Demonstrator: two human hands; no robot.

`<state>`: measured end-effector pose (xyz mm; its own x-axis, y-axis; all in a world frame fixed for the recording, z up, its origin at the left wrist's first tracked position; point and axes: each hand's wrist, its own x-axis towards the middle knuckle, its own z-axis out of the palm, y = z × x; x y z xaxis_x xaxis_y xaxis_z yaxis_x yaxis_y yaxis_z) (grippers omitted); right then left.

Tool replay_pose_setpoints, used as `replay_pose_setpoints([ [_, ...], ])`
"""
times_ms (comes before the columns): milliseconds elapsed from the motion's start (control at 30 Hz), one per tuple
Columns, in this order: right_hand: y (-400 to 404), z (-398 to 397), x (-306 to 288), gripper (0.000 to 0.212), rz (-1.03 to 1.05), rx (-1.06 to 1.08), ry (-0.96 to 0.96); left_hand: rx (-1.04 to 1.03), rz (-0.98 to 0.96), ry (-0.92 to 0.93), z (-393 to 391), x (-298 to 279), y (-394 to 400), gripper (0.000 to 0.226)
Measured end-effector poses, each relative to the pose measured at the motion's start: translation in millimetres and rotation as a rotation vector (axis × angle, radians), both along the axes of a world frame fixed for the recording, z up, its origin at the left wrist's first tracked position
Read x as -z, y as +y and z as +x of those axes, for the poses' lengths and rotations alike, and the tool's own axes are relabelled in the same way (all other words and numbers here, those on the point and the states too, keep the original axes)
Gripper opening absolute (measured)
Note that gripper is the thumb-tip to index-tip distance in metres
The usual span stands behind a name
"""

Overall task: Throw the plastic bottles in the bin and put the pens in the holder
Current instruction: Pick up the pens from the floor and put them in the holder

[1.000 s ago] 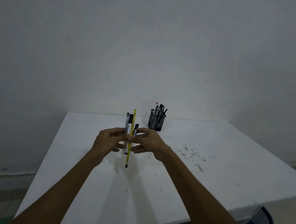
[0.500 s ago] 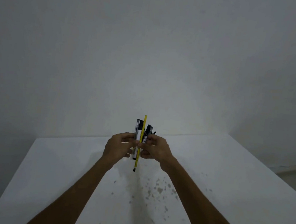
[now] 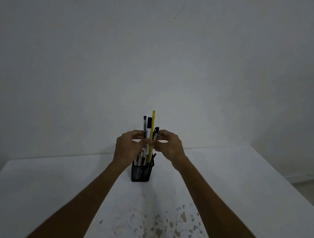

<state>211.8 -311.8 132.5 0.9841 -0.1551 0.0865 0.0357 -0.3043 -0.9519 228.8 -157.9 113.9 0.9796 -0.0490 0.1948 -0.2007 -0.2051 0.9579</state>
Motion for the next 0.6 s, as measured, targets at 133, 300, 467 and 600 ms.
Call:
replay_pose_setpoints([
  [133, 0.1, 9.8, 14.4, 0.033, -0.111, -0.031, -0.037, -0.019, 0.016, 0.002, 4.2, 15.4, 0.9, 0.021],
  [300, 0.2, 13.3, 26.8, 0.03, -0.178, -0.002, -0.051, -0.049, 0.05, -0.024, 6.4, 26.6, -1.3, 0.024],
  [467, 7.6, 14.3, 35.9, 0.03, -0.24, 0.024, -0.047, -0.067, 0.16, -0.106, 5.5, 32.2, 2.1, 0.028],
  [600, 9.2, 12.4, 39.3, 0.031, -0.286, 0.004, -0.053, -0.075, 0.247, -0.108, 5.6, 36.7, 6.7, 0.028],
])
